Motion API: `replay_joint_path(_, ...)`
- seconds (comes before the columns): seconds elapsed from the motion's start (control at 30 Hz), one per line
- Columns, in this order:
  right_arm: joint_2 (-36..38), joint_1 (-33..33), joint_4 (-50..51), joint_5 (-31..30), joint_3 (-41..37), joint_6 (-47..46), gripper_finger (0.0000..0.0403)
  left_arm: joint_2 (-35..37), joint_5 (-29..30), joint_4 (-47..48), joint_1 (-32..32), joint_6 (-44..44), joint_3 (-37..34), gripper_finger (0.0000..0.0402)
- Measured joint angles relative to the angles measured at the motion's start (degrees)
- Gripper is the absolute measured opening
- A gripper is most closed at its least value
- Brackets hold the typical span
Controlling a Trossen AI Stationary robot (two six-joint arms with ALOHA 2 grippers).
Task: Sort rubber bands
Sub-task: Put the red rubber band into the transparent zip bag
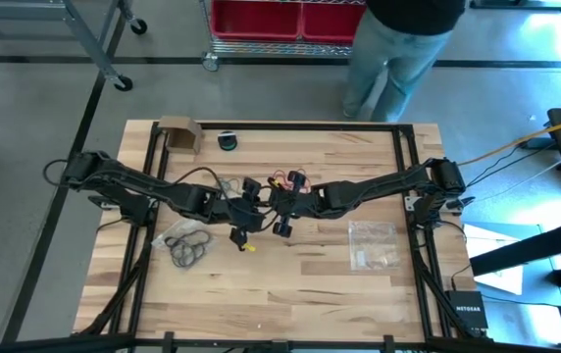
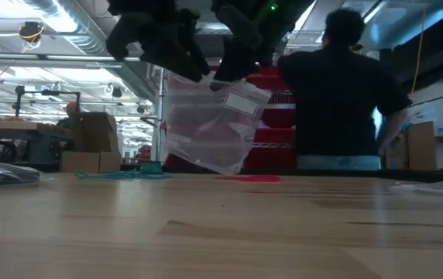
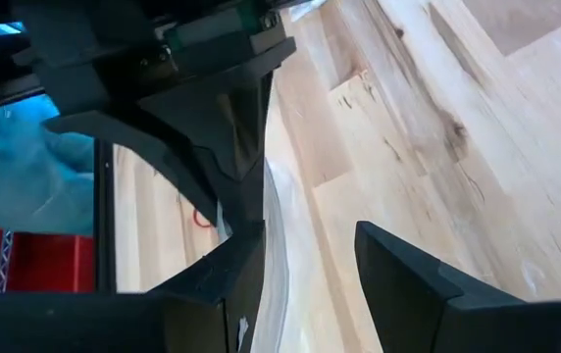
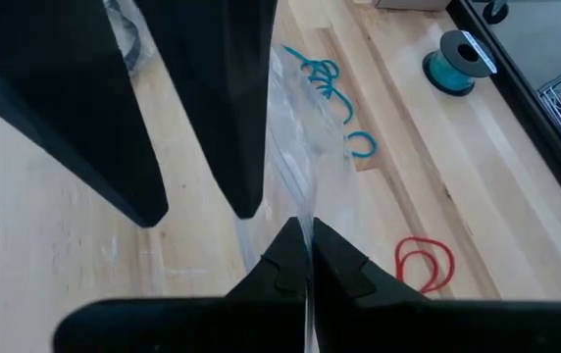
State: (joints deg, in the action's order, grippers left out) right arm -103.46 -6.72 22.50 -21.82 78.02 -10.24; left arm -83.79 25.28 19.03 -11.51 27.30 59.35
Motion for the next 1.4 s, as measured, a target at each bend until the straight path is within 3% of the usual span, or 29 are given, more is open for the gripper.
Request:
replay_joint_path(0.13,0.0,0.0,0.0,0.0,0.0,0.0,0.0000,-1.0,0.3,-0.4,0.1,0.1,0.0,0.0153)
replay_joint_path(0.4,0.0,0.0,0.0,0.3,0.0,-4.8,0.0000,-3.8,9.7,-0.7,0.5,-1.6,0.0,0.0153)
replay_joint_path(0.6,0.0,0.0,0.1,0.4,0.0,-5.0,0.0000,-4.2,10.0,-1.2,0.4,-3.0,0.0,0.0133)
replay_joint_path(0.87,-0.1,0.0,0.0,-2.4,0.0,-4.9,0.0000,-4.1,2.9,3.0,-0.2,-6.6,0.0,0.0012)
replay_joint_path(1.17,-0.1,-0.1,-2.4,-5.6,0.0,-3.6,0.0001,-1.6,-4.8,3.7,-3.6,-14.1,0.0,0.0002)
replay_joint_path(1.4,-2.1,-0.1,-5.7,-5.0,-0.1,-5.8,0.0001,-1.4,-5.8,8.8,-5.4,-22.8,1.3,0.0004)
